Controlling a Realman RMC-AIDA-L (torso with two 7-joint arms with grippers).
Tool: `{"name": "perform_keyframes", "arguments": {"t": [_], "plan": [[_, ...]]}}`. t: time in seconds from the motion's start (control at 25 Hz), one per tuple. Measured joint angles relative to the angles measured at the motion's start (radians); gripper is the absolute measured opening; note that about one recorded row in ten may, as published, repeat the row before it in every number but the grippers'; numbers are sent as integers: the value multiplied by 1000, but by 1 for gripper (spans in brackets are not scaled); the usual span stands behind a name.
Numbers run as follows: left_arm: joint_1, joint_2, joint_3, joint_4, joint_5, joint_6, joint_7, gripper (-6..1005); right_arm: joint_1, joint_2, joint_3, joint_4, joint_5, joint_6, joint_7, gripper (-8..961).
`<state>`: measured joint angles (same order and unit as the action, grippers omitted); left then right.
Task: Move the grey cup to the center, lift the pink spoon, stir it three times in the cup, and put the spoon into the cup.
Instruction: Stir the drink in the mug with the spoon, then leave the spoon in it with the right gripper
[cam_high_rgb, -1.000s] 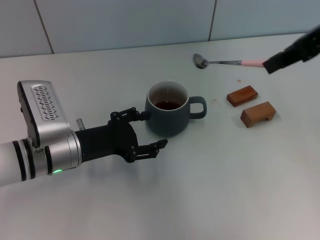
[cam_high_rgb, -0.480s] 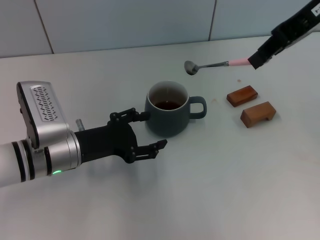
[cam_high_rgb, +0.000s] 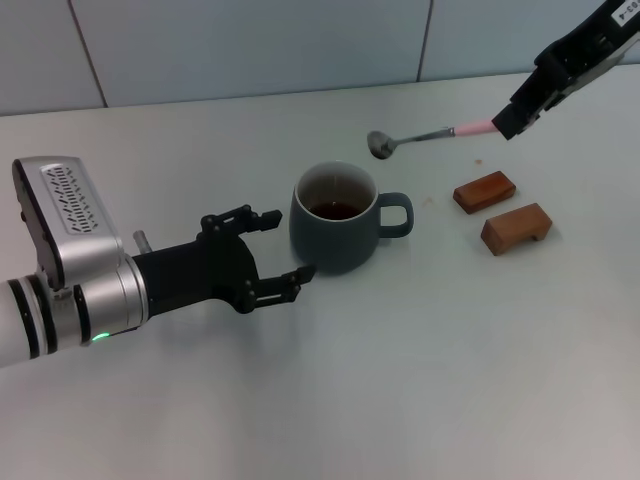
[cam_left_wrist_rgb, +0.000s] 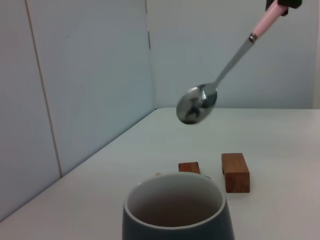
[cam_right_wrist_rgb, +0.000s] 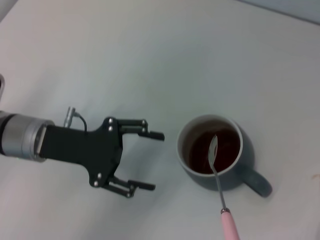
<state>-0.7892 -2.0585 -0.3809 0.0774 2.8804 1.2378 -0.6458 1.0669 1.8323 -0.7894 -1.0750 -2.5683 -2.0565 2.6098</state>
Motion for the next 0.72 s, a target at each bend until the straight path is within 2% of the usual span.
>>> {"name": "perform_keyframes", "arguments": {"t": [0.56,0.72], "plan": [[-3,0,-16,12,0,-2,0,806,49,3,-67,134,-45,88,1,114],[-5,-1,-16,12,0,-2,0,806,63,-2,-74,194,-45,118,-4,114]]}}
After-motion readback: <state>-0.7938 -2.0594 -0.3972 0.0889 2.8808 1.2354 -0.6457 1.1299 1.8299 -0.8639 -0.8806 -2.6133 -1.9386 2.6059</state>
